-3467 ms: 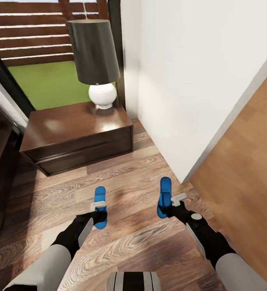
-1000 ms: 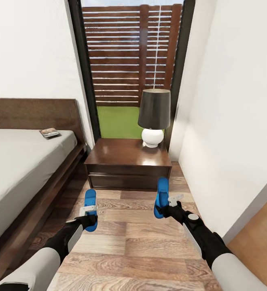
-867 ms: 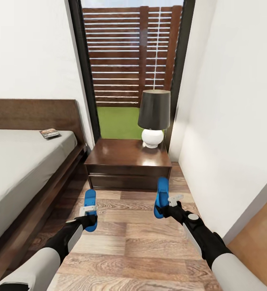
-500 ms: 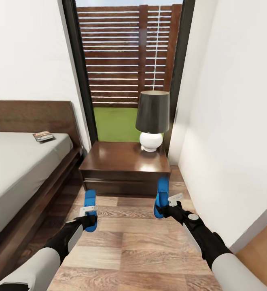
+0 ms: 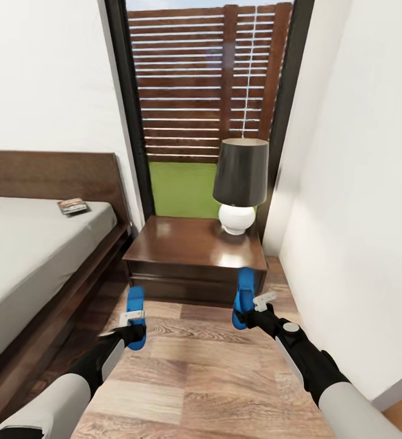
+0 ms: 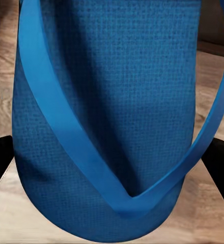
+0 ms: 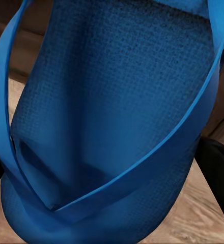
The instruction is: In the bedroom, move the book from the bed onto either nightstand, and place the two sandals side by side next to the bed.
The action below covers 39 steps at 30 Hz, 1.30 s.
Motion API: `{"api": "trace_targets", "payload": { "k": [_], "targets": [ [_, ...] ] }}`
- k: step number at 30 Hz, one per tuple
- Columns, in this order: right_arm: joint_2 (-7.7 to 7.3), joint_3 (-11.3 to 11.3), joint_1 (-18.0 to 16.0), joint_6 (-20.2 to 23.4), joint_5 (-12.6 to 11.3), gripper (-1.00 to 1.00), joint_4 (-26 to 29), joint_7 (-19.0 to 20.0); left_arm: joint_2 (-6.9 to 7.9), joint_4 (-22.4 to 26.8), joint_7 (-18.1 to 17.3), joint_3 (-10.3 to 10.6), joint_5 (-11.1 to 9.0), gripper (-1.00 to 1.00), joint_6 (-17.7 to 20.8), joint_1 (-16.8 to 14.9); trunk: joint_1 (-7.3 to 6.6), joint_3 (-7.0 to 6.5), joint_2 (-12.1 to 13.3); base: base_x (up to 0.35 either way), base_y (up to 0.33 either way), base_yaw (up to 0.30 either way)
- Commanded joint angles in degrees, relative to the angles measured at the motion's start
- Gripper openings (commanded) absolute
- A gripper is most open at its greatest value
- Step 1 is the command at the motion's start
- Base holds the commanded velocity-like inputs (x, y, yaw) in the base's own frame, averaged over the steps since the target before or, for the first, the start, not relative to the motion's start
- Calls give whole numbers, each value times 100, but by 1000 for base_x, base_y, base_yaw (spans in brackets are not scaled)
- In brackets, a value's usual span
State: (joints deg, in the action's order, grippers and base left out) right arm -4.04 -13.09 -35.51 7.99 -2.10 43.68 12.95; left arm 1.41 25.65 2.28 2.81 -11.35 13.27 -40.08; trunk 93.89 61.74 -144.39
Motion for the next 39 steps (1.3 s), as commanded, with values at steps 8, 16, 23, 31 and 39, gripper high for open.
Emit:
{"api": "trace_targets", "payload": {
  "k": [8, 16, 23, 31, 39],
  "targets": [
    [0, 0, 0, 7, 0, -100, 0, -3, 0, -25, -7, 0, 1, -100, 0, 0, 0, 0, 0, 1, 0, 248],
    [0, 0, 0, 8, 0, -100, 0, -3, 7, -33, -1, -8, 1, -100, -3, 0, 0, 0, 0, 0, 0, 248],
    [0, 4, 0, 2, -8, -100, 6, -5, -1, -35, -6, 12, -5, -100, -61, 0, 0, 0, 0, 0, 0, 248],
    [3, 19, 0, -4, -78, -100, -14, -5, -124, -118, -57, 34, 1, -100, -497, 8, 0, 0, 0, 0, 0, 248],
    [17, 126, 8, -43, -122, -100, -605, 6, -364, -993, 70, 30, -47, -100, -886, 9, 0, 0, 0, 0, 0, 248]
  ]
}}
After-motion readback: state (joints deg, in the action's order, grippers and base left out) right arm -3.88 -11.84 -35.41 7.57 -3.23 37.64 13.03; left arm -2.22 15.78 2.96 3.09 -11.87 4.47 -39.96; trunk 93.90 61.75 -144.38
